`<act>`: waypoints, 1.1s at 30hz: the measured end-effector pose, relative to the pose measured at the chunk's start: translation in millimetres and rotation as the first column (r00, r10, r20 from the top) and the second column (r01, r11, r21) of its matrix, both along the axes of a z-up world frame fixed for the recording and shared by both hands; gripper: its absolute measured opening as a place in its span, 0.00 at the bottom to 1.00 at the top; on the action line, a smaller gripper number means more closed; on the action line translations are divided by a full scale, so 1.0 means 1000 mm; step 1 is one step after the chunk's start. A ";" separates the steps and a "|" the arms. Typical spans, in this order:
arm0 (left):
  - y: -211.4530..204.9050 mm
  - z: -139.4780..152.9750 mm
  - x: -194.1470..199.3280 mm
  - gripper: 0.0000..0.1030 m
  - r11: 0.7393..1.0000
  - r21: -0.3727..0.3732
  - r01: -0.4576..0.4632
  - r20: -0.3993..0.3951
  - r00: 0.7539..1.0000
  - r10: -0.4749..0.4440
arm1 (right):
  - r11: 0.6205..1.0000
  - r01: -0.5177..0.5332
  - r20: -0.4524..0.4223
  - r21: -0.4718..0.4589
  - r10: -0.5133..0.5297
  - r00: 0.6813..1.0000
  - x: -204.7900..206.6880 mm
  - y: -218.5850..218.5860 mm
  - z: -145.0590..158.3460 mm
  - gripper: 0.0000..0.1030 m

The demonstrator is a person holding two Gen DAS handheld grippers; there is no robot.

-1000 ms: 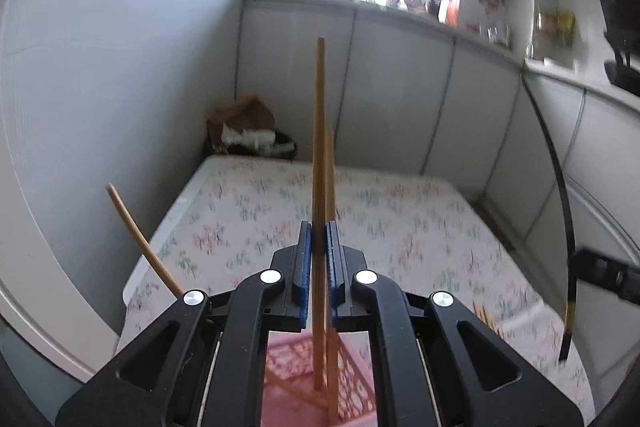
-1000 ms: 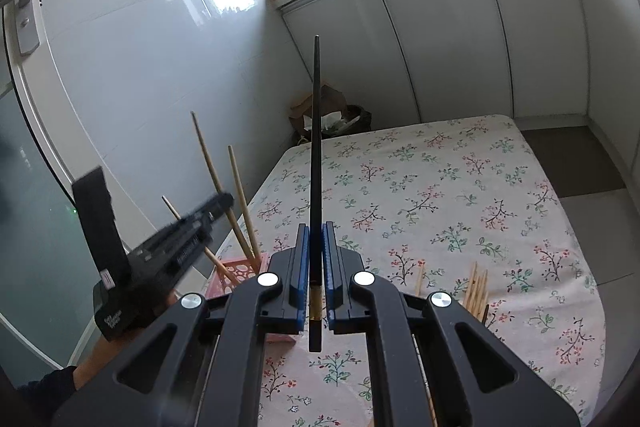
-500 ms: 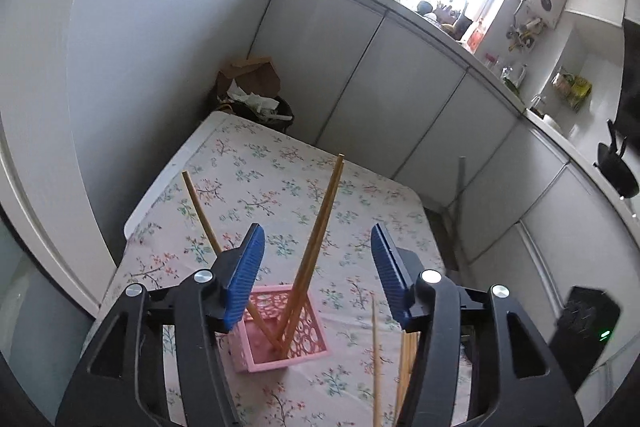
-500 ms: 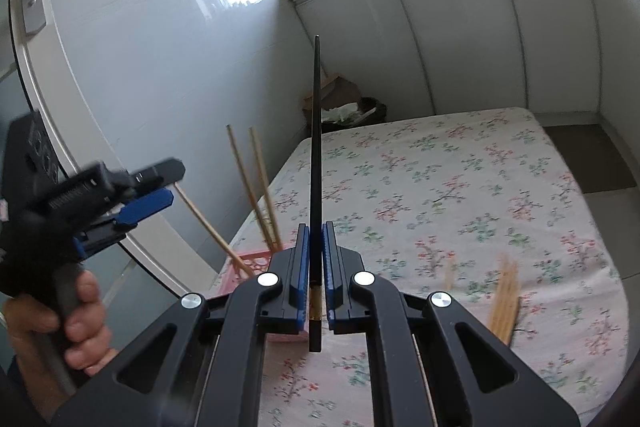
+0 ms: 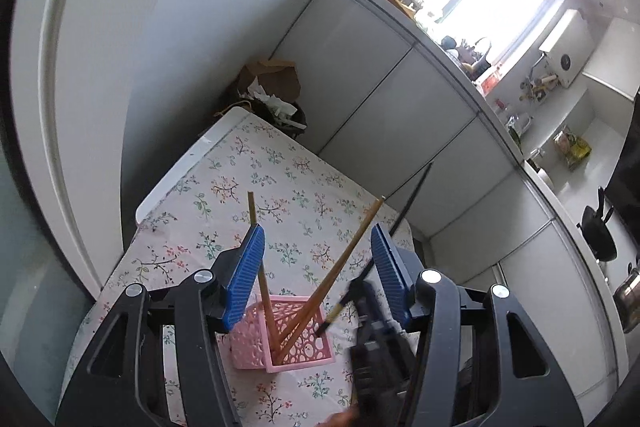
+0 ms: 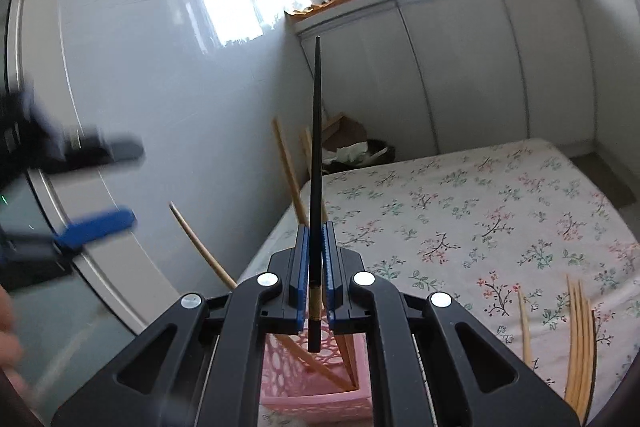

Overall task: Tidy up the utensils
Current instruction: 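Insert both held chopsticks into the pink holder and open both tools, then grasp a wooden chopstick with the left tool while the right tool grasps another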

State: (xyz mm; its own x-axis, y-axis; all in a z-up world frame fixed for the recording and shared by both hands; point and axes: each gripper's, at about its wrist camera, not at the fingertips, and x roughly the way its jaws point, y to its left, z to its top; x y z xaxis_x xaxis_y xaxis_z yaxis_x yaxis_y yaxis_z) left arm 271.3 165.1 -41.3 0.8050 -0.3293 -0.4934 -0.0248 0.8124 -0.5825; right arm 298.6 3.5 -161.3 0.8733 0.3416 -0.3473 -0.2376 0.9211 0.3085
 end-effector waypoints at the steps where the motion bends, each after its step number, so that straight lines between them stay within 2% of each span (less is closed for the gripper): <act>1: 0.001 0.000 0.000 0.51 1.000 -0.003 0.000 0.002 1.000 0.000 | 1.000 0.006 -0.001 -0.010 -0.006 1.000 -0.001 0.003 -0.004 0.07; 6: -0.002 0.002 -0.002 0.51 1.000 0.011 0.004 0.009 1.000 -0.004 | 0.998 0.049 -0.029 -0.025 -0.050 0.998 -0.005 0.005 -0.024 0.07; 9: -0.006 0.003 -0.002 0.51 1.000 0.018 0.014 0.013 1.000 -0.014 | 0.997 0.059 -0.062 -0.047 -0.062 0.996 -0.007 0.005 -0.035 0.11; 14: -0.012 0.005 -0.004 0.51 0.999 0.049 0.020 0.029 0.999 -0.022 | 0.997 0.035 -0.068 -0.069 -0.040 0.997 -0.015 0.004 -0.035 0.13; 19: -0.014 0.005 -0.005 0.51 0.998 0.058 0.025 0.031 0.999 -0.027 | 1.000 0.007 -0.110 -0.003 -0.008 0.994 -0.023 -0.014 -0.022 0.13; 21: -0.016 0.006 -0.005 0.51 0.998 0.061 0.034 0.031 0.999 -0.036 | 0.998 0.015 -0.109 0.058 -0.009 0.994 -0.030 -0.034 -0.008 0.18; 24: -0.025 0.006 -0.004 0.53 0.995 0.067 0.070 0.026 0.997 -0.072 | 0.997 0.027 -0.146 0.069 -0.017 0.989 -0.032 -0.064 0.015 0.34; 27: -0.043 0.005 -0.004 0.56 0.987 0.108 0.123 0.010 0.992 -0.124 | 0.997 0.065 -0.280 0.038 -0.052 0.959 -0.023 -0.108 0.031 0.38; 29: -0.065 0.005 -0.006 0.57 0.970 0.174 0.168 -0.015 0.986 -0.168 | 0.995 0.098 -0.343 0.021 -0.085 0.936 -0.021 -0.136 0.038 0.39; 31: -0.087 0.004 -0.008 0.60 0.951 0.226 0.210 -0.046 0.978 -0.205 | 0.992 0.127 -0.416 -0.022 -0.125 0.901 -0.022 -0.172 0.044 0.39; 33: -0.108 0.001 -0.012 0.69 0.930 0.263 0.256 -0.076 0.967 -0.244 | 0.987 0.134 -0.503 -0.087 -0.160 0.850 -0.022 -0.199 0.042 0.39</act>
